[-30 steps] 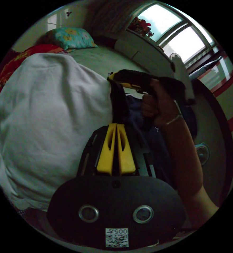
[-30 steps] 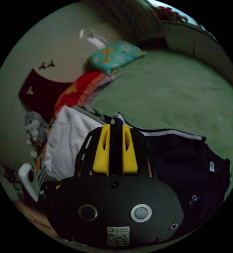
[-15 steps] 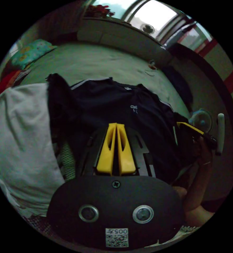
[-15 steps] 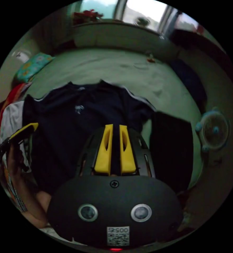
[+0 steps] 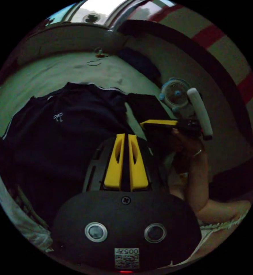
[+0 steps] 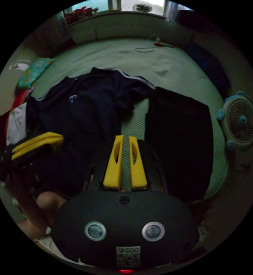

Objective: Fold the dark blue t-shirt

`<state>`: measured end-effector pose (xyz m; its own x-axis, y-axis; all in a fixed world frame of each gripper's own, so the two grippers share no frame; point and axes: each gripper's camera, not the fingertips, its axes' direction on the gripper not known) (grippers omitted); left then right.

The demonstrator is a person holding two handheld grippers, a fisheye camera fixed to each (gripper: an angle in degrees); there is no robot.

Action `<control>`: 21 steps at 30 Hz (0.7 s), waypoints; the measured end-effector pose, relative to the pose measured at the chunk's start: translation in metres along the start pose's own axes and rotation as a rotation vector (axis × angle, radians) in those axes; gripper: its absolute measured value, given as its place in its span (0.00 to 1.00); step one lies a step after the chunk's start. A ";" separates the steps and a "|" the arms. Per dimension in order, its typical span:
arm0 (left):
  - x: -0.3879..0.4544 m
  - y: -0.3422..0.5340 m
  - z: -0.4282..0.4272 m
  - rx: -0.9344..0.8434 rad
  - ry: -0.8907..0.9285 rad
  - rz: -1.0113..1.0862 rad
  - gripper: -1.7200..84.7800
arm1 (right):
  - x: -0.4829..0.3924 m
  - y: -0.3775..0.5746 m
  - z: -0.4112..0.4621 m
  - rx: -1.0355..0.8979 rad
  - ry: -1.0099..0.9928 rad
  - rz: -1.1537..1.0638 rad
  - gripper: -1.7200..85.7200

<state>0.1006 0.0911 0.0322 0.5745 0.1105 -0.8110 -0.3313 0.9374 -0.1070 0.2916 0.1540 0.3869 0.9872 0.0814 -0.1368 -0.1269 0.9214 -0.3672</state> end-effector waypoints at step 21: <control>0.147 -0.139 0.156 -0.166 -0.119 -0.015 0.01 | 0.099 0.043 0.086 -0.118 -0.199 -0.078 0.00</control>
<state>0.3477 0.0289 0.0174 0.6616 0.1446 -0.7358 -0.4354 0.8730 -0.2199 0.3921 0.2348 0.4368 0.9925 0.0955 0.0763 -0.0479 0.8783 -0.4757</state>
